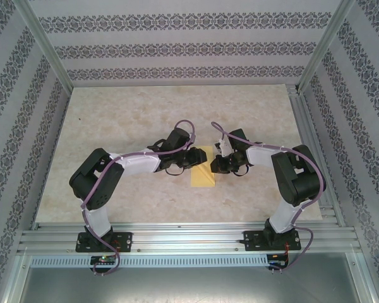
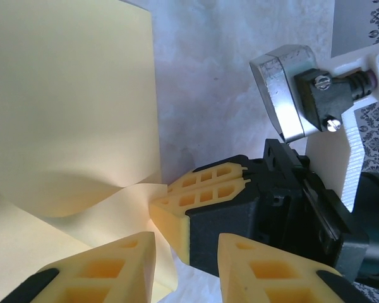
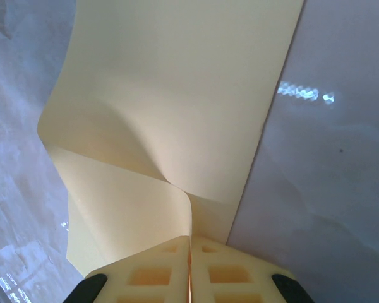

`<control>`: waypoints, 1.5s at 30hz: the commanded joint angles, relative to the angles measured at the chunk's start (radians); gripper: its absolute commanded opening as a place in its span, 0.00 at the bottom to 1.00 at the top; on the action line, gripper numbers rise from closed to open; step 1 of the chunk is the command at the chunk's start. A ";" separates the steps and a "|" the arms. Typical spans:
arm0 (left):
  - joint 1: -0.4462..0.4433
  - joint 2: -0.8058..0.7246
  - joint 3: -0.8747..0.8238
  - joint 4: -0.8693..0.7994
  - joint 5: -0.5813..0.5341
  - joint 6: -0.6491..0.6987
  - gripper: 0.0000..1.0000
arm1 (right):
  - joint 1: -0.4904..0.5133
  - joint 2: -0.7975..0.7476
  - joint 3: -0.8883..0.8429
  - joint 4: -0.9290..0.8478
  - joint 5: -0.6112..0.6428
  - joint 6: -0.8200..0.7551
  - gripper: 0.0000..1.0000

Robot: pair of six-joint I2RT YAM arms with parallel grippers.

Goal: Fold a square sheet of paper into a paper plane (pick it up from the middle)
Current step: Fold the triangle a second time at the center of the table.

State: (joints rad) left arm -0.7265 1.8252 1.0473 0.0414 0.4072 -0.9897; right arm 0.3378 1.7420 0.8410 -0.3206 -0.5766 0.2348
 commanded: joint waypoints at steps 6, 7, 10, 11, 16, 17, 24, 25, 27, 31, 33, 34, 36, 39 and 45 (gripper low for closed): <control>-0.028 0.048 -0.015 0.106 0.005 -0.053 0.31 | -0.004 0.016 -0.001 0.020 0.015 -0.009 0.09; -0.028 0.051 -0.015 0.106 0.003 -0.053 0.31 | -0.004 0.016 -0.003 0.021 0.015 -0.010 0.09; -0.028 0.057 -0.005 0.096 -0.001 -0.048 0.31 | -0.004 0.021 0.000 0.022 0.012 -0.010 0.09; -0.029 0.059 -0.003 0.093 0.001 -0.046 0.31 | -0.004 0.022 -0.001 0.022 0.011 -0.011 0.09; -0.028 0.064 0.005 0.070 -0.004 -0.041 0.30 | -0.005 0.024 0.000 0.023 0.010 -0.011 0.09; -0.028 0.065 0.005 0.066 -0.007 -0.038 0.30 | -0.005 0.024 -0.002 0.023 0.012 -0.012 0.09; -0.028 0.089 0.009 0.068 -0.019 -0.036 0.30 | -0.004 0.026 -0.004 0.025 0.012 -0.011 0.09; -0.028 0.095 0.009 0.068 -0.024 -0.036 0.30 | -0.004 0.028 -0.004 0.025 0.011 -0.011 0.10; -0.028 0.107 0.006 0.080 -0.028 -0.039 0.30 | -0.004 0.029 -0.002 0.026 0.011 -0.011 0.10; -0.028 0.129 -0.003 0.081 -0.046 -0.038 0.30 | -0.004 0.033 -0.003 0.025 0.012 -0.011 0.10; -0.028 0.134 -0.016 0.085 -0.050 -0.048 0.29 | -0.003 0.033 -0.002 0.022 0.014 -0.011 0.10; -0.028 0.129 -0.022 0.086 -0.056 -0.050 0.29 | -0.003 0.033 -0.004 0.023 0.016 -0.011 0.09; -0.028 0.124 -0.023 0.062 -0.071 -0.050 0.29 | -0.003 0.033 -0.003 0.023 0.018 -0.011 0.09; -0.028 0.117 -0.026 0.023 -0.095 -0.043 0.29 | -0.003 0.034 -0.002 0.022 0.019 -0.011 0.10; -0.028 0.114 -0.024 0.024 -0.086 -0.042 0.29 | 0.001 0.038 0.000 0.019 0.023 -0.012 0.10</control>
State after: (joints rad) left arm -0.7429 1.9484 1.0367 0.0822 0.3523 -1.0302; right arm 0.3382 1.7496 0.8406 -0.3122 -0.5777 0.2352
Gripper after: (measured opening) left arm 0.289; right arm 0.097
